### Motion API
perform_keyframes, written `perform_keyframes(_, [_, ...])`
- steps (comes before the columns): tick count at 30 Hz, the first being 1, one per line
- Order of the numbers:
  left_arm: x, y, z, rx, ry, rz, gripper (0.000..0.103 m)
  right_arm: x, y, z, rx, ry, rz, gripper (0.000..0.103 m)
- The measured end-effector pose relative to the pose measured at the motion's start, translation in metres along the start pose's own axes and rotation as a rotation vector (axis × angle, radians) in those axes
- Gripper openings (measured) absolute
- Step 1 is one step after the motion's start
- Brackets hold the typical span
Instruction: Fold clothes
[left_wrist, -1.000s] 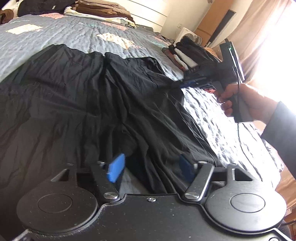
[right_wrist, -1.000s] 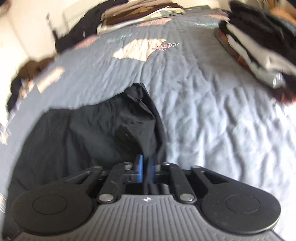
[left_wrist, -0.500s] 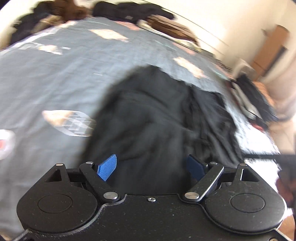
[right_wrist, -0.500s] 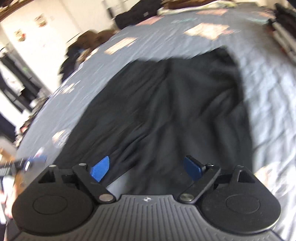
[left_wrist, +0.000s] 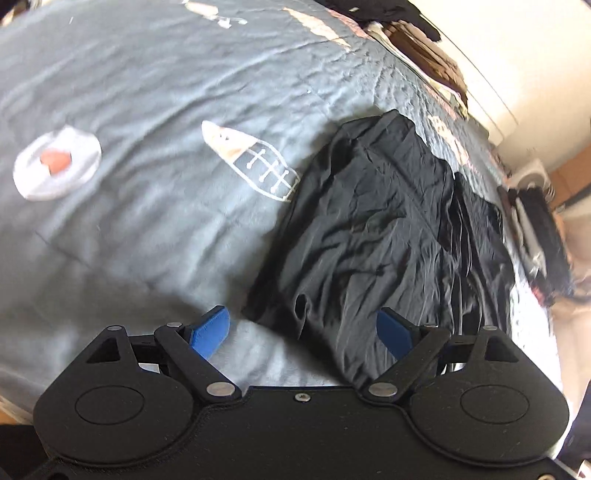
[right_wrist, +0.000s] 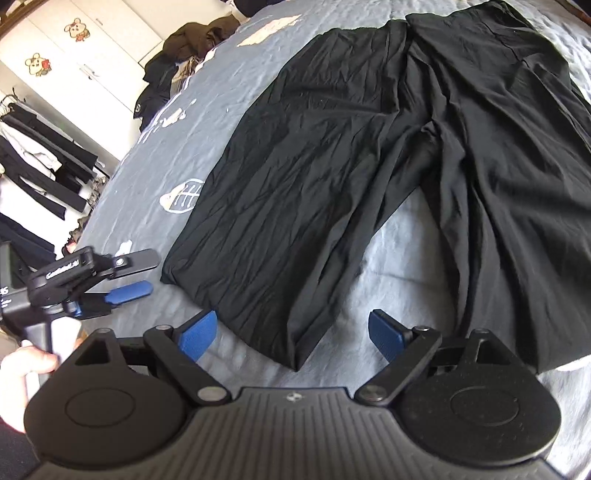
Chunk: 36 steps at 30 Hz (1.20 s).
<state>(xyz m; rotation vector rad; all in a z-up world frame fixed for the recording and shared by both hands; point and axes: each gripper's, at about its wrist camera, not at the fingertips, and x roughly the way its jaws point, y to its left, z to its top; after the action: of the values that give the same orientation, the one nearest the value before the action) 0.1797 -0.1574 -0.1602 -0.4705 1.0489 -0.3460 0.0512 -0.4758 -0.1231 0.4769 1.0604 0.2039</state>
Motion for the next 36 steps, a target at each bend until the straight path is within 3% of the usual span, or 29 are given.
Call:
perform_keyframes(6, [0.008, 0.008, -0.001, -0.047, -0.032, -0.041, 0.079, 0.010, -0.019, -0.006, 0.129, 0.016, -0.004, 0.089])
perform_keyframes(13, [0.023, 0.004, -0.004, -0.055, -0.013, -0.109, 0.049, 0.022, -0.011, -0.001, 0.150, 0.026, -0.028, 0.093])
perform_keyframes(21, [0.033, 0.007, -0.005, -0.079, -0.013, -0.109, 0.051, 0.030, 0.000, 0.001, 0.124, 0.011, -0.054, 0.090])
perform_keyframes(30, [0.032, 0.018, -0.004, -0.109, -0.014, -0.151, 0.052, 0.020, -0.018, 0.000, 0.289, 0.033, 0.104, 0.092])
perform_keyframes(36, [0.032, 0.016, -0.006, -0.088, -0.027, -0.171, 0.058, 0.025, -0.024, 0.000, 0.352, 0.033, 0.185, 0.091])
